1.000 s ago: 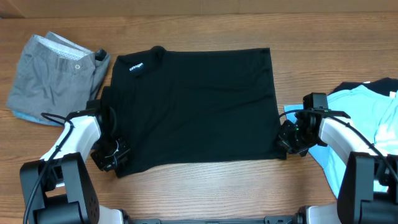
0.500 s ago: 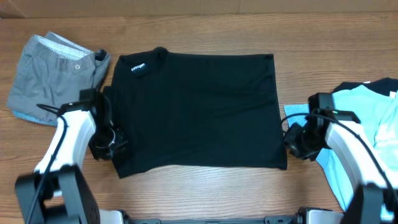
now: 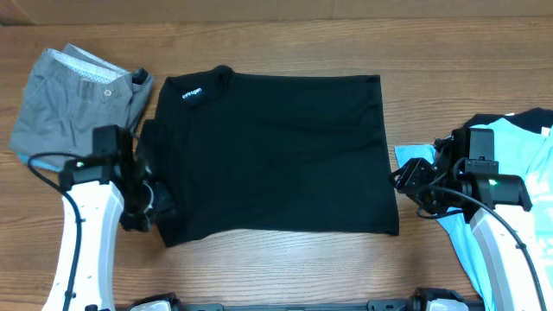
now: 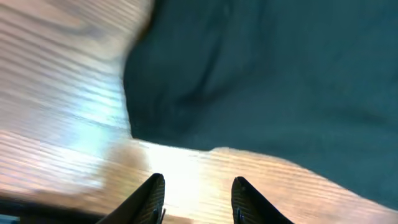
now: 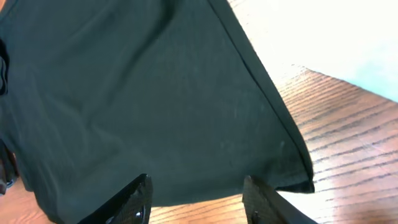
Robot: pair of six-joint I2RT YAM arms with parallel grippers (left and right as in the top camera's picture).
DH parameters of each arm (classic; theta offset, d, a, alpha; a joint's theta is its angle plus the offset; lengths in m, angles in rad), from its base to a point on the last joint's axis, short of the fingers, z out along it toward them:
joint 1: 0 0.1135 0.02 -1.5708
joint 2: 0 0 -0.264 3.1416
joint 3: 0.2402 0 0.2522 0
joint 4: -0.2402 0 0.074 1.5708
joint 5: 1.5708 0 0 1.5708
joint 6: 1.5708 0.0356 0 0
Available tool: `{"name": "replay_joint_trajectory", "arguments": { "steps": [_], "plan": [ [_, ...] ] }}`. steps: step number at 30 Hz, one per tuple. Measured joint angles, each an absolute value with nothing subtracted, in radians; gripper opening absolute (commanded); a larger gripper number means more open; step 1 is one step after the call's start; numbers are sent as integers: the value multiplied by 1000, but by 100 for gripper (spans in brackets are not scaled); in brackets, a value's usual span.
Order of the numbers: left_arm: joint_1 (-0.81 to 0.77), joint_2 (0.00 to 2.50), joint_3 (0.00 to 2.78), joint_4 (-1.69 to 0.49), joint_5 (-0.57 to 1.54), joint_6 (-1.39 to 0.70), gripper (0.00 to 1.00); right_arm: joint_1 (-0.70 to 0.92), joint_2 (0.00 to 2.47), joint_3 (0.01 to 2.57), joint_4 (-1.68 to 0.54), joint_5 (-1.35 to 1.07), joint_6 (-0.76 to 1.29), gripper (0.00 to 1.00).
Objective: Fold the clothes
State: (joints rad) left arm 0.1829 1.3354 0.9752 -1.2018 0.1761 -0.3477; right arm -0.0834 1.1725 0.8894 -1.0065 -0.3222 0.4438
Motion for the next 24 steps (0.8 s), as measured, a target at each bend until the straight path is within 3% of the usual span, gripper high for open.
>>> {"name": "replay_joint_trajectory", "arguments": {
  "steps": [14, 17, 20, 24],
  "plan": [
    [183, 1336, 620, -925, 281, -421, 35, -83, 1187, 889, -1009, -333, 444, 56],
    [183, 1336, 579, -810, 273, -431, 28, -83, 1189, 889, -1007, -333, 443, 56],
    [183, 1335, 551, -749, 272, -446, 6, -83, 1190, 889, -1007, -333, 443, 56],
    [183, 1335, 545, -735, 308, -457, 4, -83, 1190, 889, -1007, -324, 443, 56]
  ]
}}
